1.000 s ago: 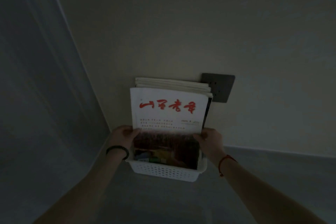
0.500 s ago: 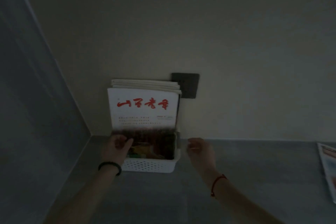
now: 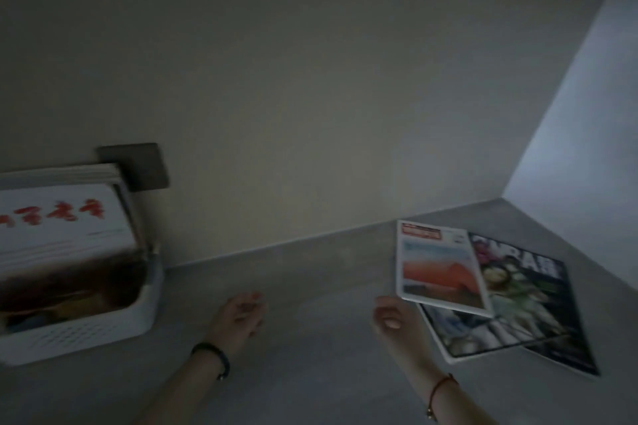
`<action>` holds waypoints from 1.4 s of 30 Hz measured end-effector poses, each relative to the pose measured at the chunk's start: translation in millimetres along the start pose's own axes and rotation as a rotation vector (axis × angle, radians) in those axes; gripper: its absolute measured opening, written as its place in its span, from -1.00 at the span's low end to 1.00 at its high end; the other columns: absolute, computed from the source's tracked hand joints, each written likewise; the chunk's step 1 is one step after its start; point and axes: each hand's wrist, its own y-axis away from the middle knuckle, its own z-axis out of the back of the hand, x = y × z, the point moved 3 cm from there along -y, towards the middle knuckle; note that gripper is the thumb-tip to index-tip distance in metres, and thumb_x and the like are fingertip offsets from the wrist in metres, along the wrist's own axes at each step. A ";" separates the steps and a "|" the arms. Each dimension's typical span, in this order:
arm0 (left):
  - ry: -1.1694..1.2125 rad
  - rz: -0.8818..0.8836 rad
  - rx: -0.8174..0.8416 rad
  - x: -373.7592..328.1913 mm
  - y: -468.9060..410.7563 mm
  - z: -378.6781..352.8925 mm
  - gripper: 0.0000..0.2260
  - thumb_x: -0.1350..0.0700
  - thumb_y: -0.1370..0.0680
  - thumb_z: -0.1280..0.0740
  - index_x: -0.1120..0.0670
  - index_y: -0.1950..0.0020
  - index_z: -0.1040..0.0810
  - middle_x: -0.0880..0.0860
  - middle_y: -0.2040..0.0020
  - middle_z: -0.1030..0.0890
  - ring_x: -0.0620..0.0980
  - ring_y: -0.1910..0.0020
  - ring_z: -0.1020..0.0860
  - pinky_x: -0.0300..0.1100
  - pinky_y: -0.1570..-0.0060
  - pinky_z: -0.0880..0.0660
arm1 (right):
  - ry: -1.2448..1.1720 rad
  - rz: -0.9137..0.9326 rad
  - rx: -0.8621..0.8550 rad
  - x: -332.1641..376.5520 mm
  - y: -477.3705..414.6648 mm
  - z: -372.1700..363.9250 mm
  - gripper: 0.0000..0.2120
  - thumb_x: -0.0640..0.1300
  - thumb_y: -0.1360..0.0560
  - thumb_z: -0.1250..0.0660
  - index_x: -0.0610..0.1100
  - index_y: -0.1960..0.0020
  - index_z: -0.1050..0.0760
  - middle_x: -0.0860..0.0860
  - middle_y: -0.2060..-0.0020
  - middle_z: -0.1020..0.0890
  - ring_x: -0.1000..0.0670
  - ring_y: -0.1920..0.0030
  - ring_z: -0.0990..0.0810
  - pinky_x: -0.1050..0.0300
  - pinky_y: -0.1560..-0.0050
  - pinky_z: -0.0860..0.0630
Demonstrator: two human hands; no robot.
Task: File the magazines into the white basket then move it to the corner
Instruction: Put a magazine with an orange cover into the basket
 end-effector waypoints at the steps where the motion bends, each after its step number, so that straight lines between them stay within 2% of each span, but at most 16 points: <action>1: 0.001 0.020 0.031 -2.5 0.8 -26.2 -0.87 0.24 -0.52 -0.26 0.15 -0.06 -0.43 0.07 0.15 -0.49 0.04 0.22 -0.50 -0.22 0.31 -0.44 | 0.028 -0.008 -0.025 -7.5 -4.3 24.8 -0.70 -0.55 -0.36 -0.23 -0.17 0.19 -0.49 -0.08 0.33 -0.53 0.22 0.42 -0.55 0.47 0.40 -0.43; 7: -0.008 0.100 0.179 -2.0 1.9 -167.4 -0.69 0.19 -0.51 -0.29 0.16 -0.25 -0.40 0.06 0.06 -0.54 0.03 0.08 -0.49 -0.20 0.22 -0.44 | 0.182 -0.112 -0.028 -55.4 -47.2 145.1 -0.77 -0.30 -0.41 -0.37 -0.13 -0.03 -0.45 -0.08 0.07 -0.57 -0.05 0.03 -0.58 0.15 0.08 -0.50; 9: 0.034 0.146 0.180 2.8 0.6 -203.9 -0.64 0.21 -0.51 -0.29 0.17 -0.30 -0.37 0.17 -0.13 -0.55 0.05 0.03 -0.48 -0.19 0.23 -0.42 | 0.231 -0.177 0.005 -66.9 -64.2 172.3 -0.68 -0.23 -0.41 -0.38 -0.10 -0.13 -0.42 -0.03 0.03 -0.53 0.00 0.08 -0.55 0.17 0.12 -0.50; 12: 0.078 0.201 0.160 8.4 -5.0 -246.1 -0.57 0.23 -0.50 -0.31 0.18 -0.35 -0.31 0.22 -0.32 -0.44 0.14 -0.19 -0.46 -0.06 -0.02 -0.39 | 0.209 -0.269 -0.022 -80.1 -86.2 198.8 -0.66 -0.21 -0.42 -0.39 -0.09 -0.15 -0.40 -0.02 0.00 -0.54 0.03 0.17 -0.53 0.18 0.18 -0.52; 14: 0.079 0.228 0.148 8.7 -10.8 -267.0 -0.53 0.25 -0.48 -0.33 0.21 -0.35 -0.30 0.18 -0.32 -0.39 0.14 -0.31 -0.40 -0.06 -0.11 -0.37 | 0.158 -0.323 -0.048 -89.7 -98.4 207.7 -0.66 -0.22 -0.41 -0.40 -0.12 -0.15 -0.41 -0.07 -0.04 -0.55 -0.05 0.05 -0.55 0.06 0.04 -0.54; 17: 0.076 0.238 0.125 3.5 -19.4 -289.3 -0.81 0.33 -0.47 -0.31 0.25 -0.08 -0.47 0.03 0.04 -0.48 -0.08 0.04 -0.59 -0.32 0.16 -0.48 | 0.010 -0.409 -0.066 -102.0 -115.0 210.9 -0.59 -0.28 -0.41 -0.38 -0.23 -0.22 -0.38 -0.21 -0.08 -0.56 -0.17 -0.10 -0.54 -0.08 -0.19 -0.47; 19: 0.037 0.224 0.080 1.2 -27.5 -296.8 -0.90 0.35 -0.46 -0.33 0.25 0.05 -0.50 0.01 0.21 -0.52 -0.01 0.10 -0.54 -0.28 0.24 -0.47 | -0.070 -0.472 -0.057 -105.1 -124.8 209.0 -0.65 -0.30 -0.41 -0.37 -0.22 -0.17 -0.41 -0.15 -0.07 -0.55 -0.16 -0.12 -0.53 -0.07 -0.24 -0.46; 21: -0.063 0.217 -0.020 1.1 -36.5 -297.6 -0.78 0.28 -0.42 -0.40 0.29 -0.04 -0.54 0.16 0.05 -0.61 0.10 -0.05 -0.55 -0.08 -0.01 -0.53 | -0.056 -0.505 -0.021 -109.2 -134.1 206.8 -0.86 -0.31 -0.41 -0.36 -0.16 0.08 -0.47 -0.04 0.06 -0.54 -0.08 -0.01 -0.53 -0.05 -0.22 -0.47; 23: -0.210 0.221 -0.091 -1.6 -40.8 -296.5 -0.69 0.17 -0.41 -0.42 0.22 -0.13 -0.56 0.19 -0.04 -0.65 0.13 -0.02 -0.60 -0.01 -0.11 -0.54 | -0.017 -0.505 -0.014 -114.7 -144.7 207.0 -0.86 -0.30 -0.40 -0.35 -0.10 0.26 -0.47 -0.05 0.19 -0.58 -0.07 0.12 -0.54 -0.05 -0.11 -0.53; 26: -0.263 0.248 -0.007 -4.6 -47.0 -298.7 -0.76 0.22 -0.44 -0.37 0.20 -0.10 -0.57 0.19 0.12 -0.67 0.07 0.26 -0.60 -0.10 0.13 -0.61 | -0.066 -0.622 0.025 -119.8 -152.8 206.8 -0.96 -0.26 -0.44 -0.34 -0.18 0.18 -0.50 -0.15 0.29 -0.55 -0.12 0.28 -0.53 0.01 0.20 -0.51; 28: -0.235 0.310 0.180 -5.2 -45.3 -301.6 -0.81 0.29 -0.45 -0.35 0.19 -0.05 -0.52 0.13 0.27 -0.59 -0.01 0.38 -0.54 -0.26 0.36 -0.54 | -0.098 -0.681 0.041 -123.3 -158.3 207.1 -0.89 -0.20 -0.46 -0.33 -0.16 0.23 -0.46 -0.14 0.23 -0.53 -0.16 0.19 -0.53 -0.06 0.11 -0.56; 31: -0.269 0.420 0.466 -4.6 -28.1 -298.9 -0.83 0.35 -0.46 -0.30 0.12 0.03 -0.45 0.05 0.37 -0.51 -0.09 0.46 -0.48 -0.32 0.44 -0.44 | -0.012 -0.597 0.097 -119.8 -161.7 211.0 -0.92 -0.21 -0.46 -0.33 -0.23 0.14 -0.55 -0.18 0.14 -0.61 -0.24 0.03 -0.57 -0.21 -0.15 -0.50; 35: -0.361 0.363 0.567 -1.0 -10.1 -279.1 -0.65 0.38 -0.42 -0.31 0.07 -0.14 -0.46 0.02 0.21 -0.61 -0.14 0.35 -0.56 -0.32 0.30 -0.54 | 0.112 -0.369 0.272 -106.3 -144.7 203.9 -0.80 -0.26 -0.40 -0.38 -0.12 -0.02 -0.57 0.01 0.12 -0.65 -0.02 0.04 -0.59 -0.01 -0.19 -0.47; 39: 0.006 0.190 0.302 -11.7 -6.7 -246.3 -0.72 0.46 -0.45 -0.25 0.24 -0.11 -0.51 0.09 0.13 -0.66 -0.07 0.23 -0.61 -0.27 0.21 -0.58 | 0.161 -0.022 0.352 -82.0 -116.7 173.8 -0.51 -0.33 -0.38 -0.40 -0.04 -0.22 -0.37 0.09 -0.04 -0.53 0.02 -0.14 -0.47 0.46 -0.11 -0.39; 40: 0.075 0.155 0.192 -14.2 -6.9 -232.4 -0.79 0.42 -0.48 -0.24 0.23 -0.07 -0.51 0.16 0.06 -0.62 0.01 0.18 -0.60 -0.18 0.12 -0.57 | 0.191 0.021 0.393 -75.9 -111.4 161.8 -0.54 -0.29 -0.39 -0.41 -0.04 -0.22 -0.38 0.09 -0.07 -0.52 0.05 -0.16 -0.45 0.47 -0.14 -0.38; 42: 0.091 0.081 0.035 -16.1 -5.6 -198.7 -0.83 0.39 -0.51 -0.21 0.20 -0.01 -0.52 0.18 0.03 -0.60 0.12 0.07 -0.57 -0.02 -0.02 -0.52 | 0.248 0.062 0.454 -63.2 -102.4 134.2 -0.61 -0.24 -0.38 -0.43 -0.08 -0.17 -0.45 0.06 -0.06 -0.58 0.09 -0.13 -0.52 0.18 -0.26 -0.44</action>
